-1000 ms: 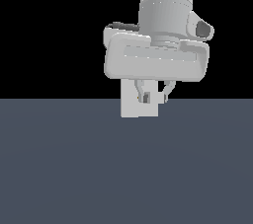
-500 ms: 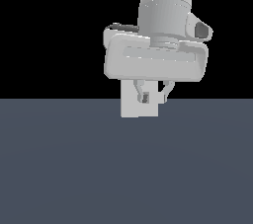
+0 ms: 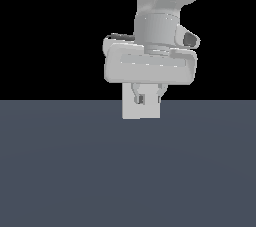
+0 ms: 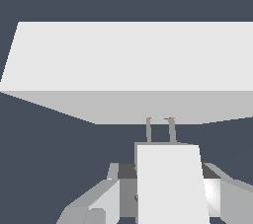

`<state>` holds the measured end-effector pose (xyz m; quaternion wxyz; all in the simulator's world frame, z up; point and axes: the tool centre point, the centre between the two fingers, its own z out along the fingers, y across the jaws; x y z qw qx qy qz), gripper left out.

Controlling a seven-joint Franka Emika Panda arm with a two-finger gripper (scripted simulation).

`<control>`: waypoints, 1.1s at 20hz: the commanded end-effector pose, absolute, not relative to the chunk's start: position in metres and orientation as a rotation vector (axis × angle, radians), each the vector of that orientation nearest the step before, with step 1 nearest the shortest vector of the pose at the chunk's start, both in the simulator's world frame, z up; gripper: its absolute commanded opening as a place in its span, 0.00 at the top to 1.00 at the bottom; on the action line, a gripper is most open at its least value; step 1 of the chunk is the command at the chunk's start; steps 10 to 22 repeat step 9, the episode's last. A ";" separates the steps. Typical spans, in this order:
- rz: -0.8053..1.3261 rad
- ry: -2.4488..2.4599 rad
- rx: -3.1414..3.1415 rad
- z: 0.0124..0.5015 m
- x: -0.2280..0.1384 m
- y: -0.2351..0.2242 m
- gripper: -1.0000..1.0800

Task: Plug the charger into the wall socket.

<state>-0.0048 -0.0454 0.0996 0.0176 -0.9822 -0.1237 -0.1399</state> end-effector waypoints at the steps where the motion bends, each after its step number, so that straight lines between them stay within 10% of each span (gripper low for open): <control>1: -0.435 -0.384 -3.052 0.100 0.003 -0.043 1.00; 22: -0.435 -0.384 -3.052 0.100 0.010 -0.042 1.00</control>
